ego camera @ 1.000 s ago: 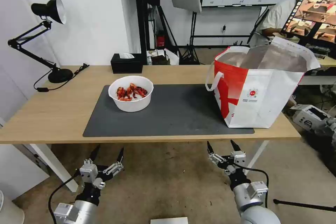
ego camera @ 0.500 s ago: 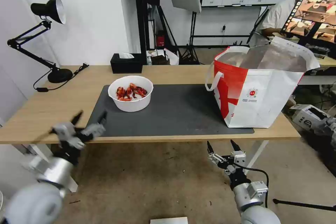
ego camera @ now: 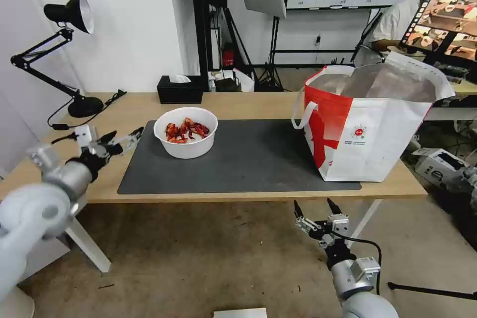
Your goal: Pick up the trash from the table and place it into the takeout bag.
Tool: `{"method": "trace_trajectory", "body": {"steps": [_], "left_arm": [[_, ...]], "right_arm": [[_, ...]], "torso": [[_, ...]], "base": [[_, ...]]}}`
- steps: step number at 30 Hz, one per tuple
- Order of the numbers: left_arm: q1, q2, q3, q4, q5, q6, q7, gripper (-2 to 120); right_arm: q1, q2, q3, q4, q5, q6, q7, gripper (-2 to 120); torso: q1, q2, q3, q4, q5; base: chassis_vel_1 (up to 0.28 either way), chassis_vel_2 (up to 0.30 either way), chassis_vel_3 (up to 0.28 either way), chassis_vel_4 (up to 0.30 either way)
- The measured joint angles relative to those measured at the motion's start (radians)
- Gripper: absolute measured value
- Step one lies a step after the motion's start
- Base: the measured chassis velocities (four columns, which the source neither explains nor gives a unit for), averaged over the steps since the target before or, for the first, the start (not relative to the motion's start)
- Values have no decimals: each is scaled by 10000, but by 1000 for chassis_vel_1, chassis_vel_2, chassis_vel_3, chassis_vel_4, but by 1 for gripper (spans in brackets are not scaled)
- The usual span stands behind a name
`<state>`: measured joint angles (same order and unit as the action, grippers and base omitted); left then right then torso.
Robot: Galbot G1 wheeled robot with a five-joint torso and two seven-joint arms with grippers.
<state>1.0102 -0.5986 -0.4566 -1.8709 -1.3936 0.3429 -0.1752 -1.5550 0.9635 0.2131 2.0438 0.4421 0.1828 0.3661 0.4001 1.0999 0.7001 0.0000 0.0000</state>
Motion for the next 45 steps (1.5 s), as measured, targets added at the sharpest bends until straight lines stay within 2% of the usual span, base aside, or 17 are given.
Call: {"method": "trace_trajectory", "body": {"steps": [1,4,5,8,9,12,13,15,20,23,24,27,32,35,41,44,45], "left_arm": [[0,0,0,0,0,0,0,100],[-1524,89,1494,1172,-580,244,-43,100],[-1524,89,1494,1172,-580,244,-43,100],[-2717,-12,2601,2000,-787,404,-42,100],[-2717,-12,2601,2000,-787,404,-42,100],[-3662,-350,3474,2646,-839,505,-61,100],[-3662,-350,3474,2646,-839,505,-61,100],[-4624,-844,4260,3376,-880,529,-107,100],[-5416,-1262,4822,3987,-893,676,-250,100],[-5993,-1511,5349,4452,-667,1097,-698,100],[-5993,-1511,5349,4452,-667,1097,-698,100],[-6399,-1593,5622,4797,-551,1601,-1209,100],[-6706,-1580,5860,5032,-564,1939,-1329,100],[-6942,-1595,6009,4990,-807,2567,-1622,100],[-7383,-1755,6313,5224,-1026,2991,-2087,100],[-7524,-1789,6512,5340,-1046,3138,-2237,97],[-7558,-1807,6569,5362,-1047,3216,-2294,93]], "right_arm": [[0,0,0,0,0,0,0,100],[0,1,0,2,4,2,-1,100],[0,1,0,2,4,2,-1,100],[0,0,1,3,5,4,-1,100],[0,0,1,3,5,4,-1,100],[1,0,1,3,5,5,-1,100],[1,0,1,3,5,5,-1,100],[0,0,1,3,4,5,-1,100],[1,0,2,3,5,6,-1,100],[0,0,1,3,5,6,-1,100],[0,0,1,3,5,6,-1,100],[0,1,1,3,4,6,-1,100],[1,0,1,2,4,6,-1,100],[0,0,1,2,4,5,-1,100],[0,0,2,1,4,6,-2,100],[0,0,1,2,4,6,-1,100],[0,0,2,1,4,6,-1,100]], "torso": [[0,0,0,0,0],[1,0,0,0,0],[1,0,0,0,0],[0,0,-1,1,2],[0,0,-1,1,2],[0,0,0,0,-2],[0,0,0,0,-2],[0,-1,0,-1,-1],[0,-1,0,-1,3],[0,-1,-1,-1,0],[0,-1,-1,-1,0],[0,0,-1,-1,1],[-1,-1,-1,1,0],[-2,0,-1,1,0],[-2,1,-1,-1,0],[-1,0,-1,0,0],[-1,1,-1,0,0]], "base": [[0,0,0,0],[0,0,0,0],[0,0,0,0],[0,0,0,0],[0,0,0,0],[0,0,0,0],[0,0,0,0],[0,0,0,0],[0,0,0,0],[0,0,0,0],[0,0,0,0],[0,0,0,0],[0,0,0,0],[0,0,0,0],[0,0,0,0],[0,0,0,0],[0,0,0,0]]}}
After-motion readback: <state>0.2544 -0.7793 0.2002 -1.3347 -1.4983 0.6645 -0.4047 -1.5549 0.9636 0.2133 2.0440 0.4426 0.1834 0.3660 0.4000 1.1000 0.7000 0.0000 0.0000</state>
